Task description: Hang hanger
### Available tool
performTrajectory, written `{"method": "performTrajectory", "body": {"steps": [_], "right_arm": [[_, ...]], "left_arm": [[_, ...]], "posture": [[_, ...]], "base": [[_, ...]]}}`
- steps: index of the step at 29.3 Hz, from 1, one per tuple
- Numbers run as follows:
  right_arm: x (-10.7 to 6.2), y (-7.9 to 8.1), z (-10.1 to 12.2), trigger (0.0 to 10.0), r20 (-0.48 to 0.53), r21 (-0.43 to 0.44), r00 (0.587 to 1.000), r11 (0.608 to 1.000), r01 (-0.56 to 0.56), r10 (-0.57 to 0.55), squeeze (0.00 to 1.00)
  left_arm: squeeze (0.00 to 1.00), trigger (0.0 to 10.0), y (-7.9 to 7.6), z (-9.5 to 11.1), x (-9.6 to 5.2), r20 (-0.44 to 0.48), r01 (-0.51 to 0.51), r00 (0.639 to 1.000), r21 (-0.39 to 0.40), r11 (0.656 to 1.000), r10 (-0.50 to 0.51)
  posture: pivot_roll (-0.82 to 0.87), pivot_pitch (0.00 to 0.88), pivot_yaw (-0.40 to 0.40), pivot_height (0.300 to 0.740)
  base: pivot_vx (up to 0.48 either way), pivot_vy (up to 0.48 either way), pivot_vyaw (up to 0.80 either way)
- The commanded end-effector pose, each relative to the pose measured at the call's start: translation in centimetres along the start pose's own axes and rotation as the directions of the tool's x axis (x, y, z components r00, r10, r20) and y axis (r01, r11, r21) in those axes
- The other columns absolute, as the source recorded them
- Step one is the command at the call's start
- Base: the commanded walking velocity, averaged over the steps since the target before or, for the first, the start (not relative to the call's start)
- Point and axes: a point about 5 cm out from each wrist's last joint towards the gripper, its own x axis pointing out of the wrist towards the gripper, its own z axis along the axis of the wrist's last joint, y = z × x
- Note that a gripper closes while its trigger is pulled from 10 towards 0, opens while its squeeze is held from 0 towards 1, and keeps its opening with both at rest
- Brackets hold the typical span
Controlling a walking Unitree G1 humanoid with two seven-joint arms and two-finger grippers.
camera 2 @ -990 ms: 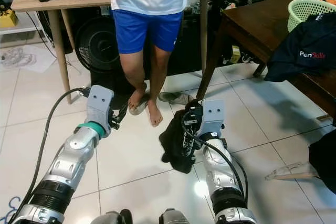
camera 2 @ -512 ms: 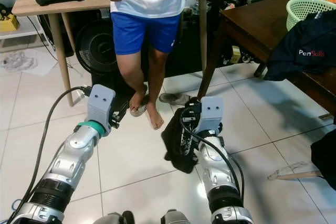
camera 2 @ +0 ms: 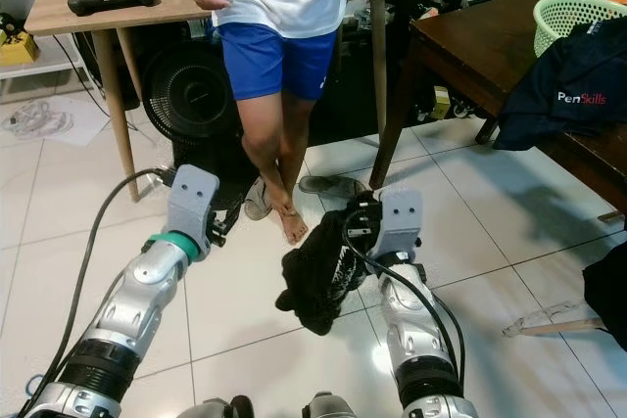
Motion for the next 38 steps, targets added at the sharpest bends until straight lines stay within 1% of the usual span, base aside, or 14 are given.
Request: {"method": "performTrajectory", "body": {"steps": [1,3,9,12,15,24,30,38], "right_arm": [[-0.3,0.0,0.4,10.0,0.027,-0.006,1.0,1.0,-0.008,0.008,0.0],[-0.3,0.5,0.5,10.0,0.034,-0.009,0.999,1.0,-0.027,0.027,0.0],[-0.5,1.1,0.5,10.0,0.032,-0.017,0.998,0.999,-0.051,0.051,0.0],[-0.6,1.2,0.6,10.0,0.033,-0.031,0.997,0.997,-0.065,0.066,0.0],[-0.9,0.9,0.6,10.0,0.036,-0.027,0.998,0.998,-0.054,0.055,0.0],[-1.1,1.1,0.5,10.0,0.03,-0.026,0.998,0.998,-0.059,0.06,0.0],[-1.1,0.8,0.5,10.0,0.027,-0.023,0.998,0.999,-0.047,0.048,0.0],[-1.2,1.0,0.8,10.0,0.042,-0.014,0.998,0.999,-0.049,0.049,0.0]], "left_arm": [[0.0,10.0,-0.5,-0.5,-0.5,-0.012,0.011,1.0,-0.002,1.0,-0.011],[0.0,10.0,-0.8,-0.6,-0.8,-0.015,0.012,1.0,-0.01,1.0,-0.012],[0.0,10.0,-1.3,-0.8,-1.0,-0.015,0.015,1.0,-0.023,1.0,-0.015],[0.0,10.0,-1.5,-0.7,-0.9,-0.014,0.019,1.0,-0.028,0.999,-0.019],[0.0,10.0,-1.8,-0.8,-1.0,-0.014,0.036,0.999,-0.021,0.999,-0.037],[0.0,10.0,-1.6,-0.6,-1.0,-0.013,0.032,0.999,-0.014,0.999,-0.032],[0.0,10.0,-1.2,-0.7,-1.1,-0.016,0.022,1.0,-0.009,1.0,-0.022],[0.0,10.0,-1.1,-0.7,-1.2,-0.02,0.027,0.999,-0.005,1.0,-0.027]], "posture": [[-0.12,0.02,0.091,0.74],[-0.12,0.029,0.086,0.74],[-0.14,0.038,0.076,0.74],[-0.15,0.041,0.081,0.74],[-0.15,0.043,0.085,0.74],[-0.14,0.044,0.087,0.74],[-0.14,0.052,0.093,0.74],[-0.13,0.059,0.096,0.74]], "base": [[0.0,0.0,0.0],[0.0,0.0,0.0],[0.0,0.0,0.0],[0.0,0.0,0.0],[0.0,0.0,0.0],[0.0,0.0,0.0],[0.0,0.0,0.0],[0.0,0.0,0.0]]}}
